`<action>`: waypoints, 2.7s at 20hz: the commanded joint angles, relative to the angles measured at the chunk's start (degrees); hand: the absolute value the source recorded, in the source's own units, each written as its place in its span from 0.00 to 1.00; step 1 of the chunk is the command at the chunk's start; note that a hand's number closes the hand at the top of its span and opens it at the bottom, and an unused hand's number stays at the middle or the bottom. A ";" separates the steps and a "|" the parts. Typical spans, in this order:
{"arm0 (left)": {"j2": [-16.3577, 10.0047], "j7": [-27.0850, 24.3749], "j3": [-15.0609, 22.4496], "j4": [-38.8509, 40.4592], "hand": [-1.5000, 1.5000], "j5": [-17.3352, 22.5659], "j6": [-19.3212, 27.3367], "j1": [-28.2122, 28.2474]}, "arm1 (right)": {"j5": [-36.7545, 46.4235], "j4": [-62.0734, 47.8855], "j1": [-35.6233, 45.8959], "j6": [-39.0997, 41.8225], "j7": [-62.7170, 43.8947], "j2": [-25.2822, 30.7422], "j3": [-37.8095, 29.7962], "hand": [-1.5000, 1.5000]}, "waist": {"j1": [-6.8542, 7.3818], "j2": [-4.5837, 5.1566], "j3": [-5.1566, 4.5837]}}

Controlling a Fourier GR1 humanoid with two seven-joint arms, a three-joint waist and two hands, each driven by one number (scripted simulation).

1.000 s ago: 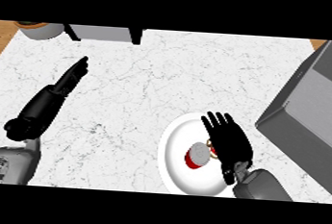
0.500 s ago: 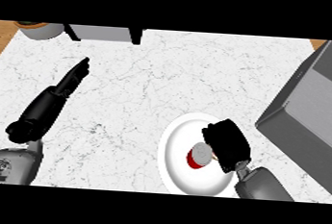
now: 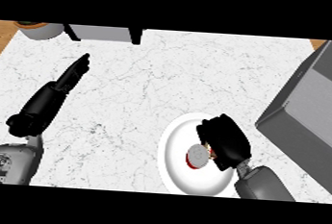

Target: Pick the cupcake from the plate and place it in the cardboard box

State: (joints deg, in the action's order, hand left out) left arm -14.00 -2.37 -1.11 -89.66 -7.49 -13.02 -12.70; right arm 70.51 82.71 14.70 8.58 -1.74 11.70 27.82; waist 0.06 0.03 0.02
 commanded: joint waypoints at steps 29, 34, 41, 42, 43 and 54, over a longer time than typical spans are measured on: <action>-0.81 1.15 -2.43 -2.18 0.50 1.36 -3.38 -0.24 | -26.07 9.77 14.58 5.54 -8.21 11.53 -48.63 1.00 | 0.64 0.07 0.00; 2.43 -2.26 -0.25 -0.60 0.50 -1.93 -0.18 2.38 | -23.30 1.08 16.63 9.43 -3.53 20.30 -47.42 1.00 | 0.42 0.06 -0.04; 1.02 1.25 -1.08 -0.83 0.50 -0.61 -2.19 -0.87 | -23.59 -20.32 17.49 16.89 5.86 28.40 -47.32 1.00 | 0.90 0.23 0.02; 2.22 -1.21 -0.33 0.31 0.50 -1.54 -1.08 -0.21 | -22.16 -25.77 18.47 14.81 8.59 29.14 -46.67 1.00 | 1.34 0.47 0.04; -0.17 -6.55 -3.61 8.38 0.50 -1.39 -1.65 -3.37 | -23.16 -25.59 19.70 17.89 9.01 30.10 -46.37 1.00 | 0.54 0.57 -0.03; 1.22 -1.17 -1.20 1.72 0.50 -1.93 -1.99 -1.68 | -21.10 -47.67 21.08 17.22 33.96 36.40 -43.67 0.00 | 1.10 0.52 0.11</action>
State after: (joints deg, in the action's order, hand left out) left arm -12.46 -3.37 -2.11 -88.72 -9.45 -14.51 -13.92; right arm 51.23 40.58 35.61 25.68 22.04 45.76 -14.76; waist 1.34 0.50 0.10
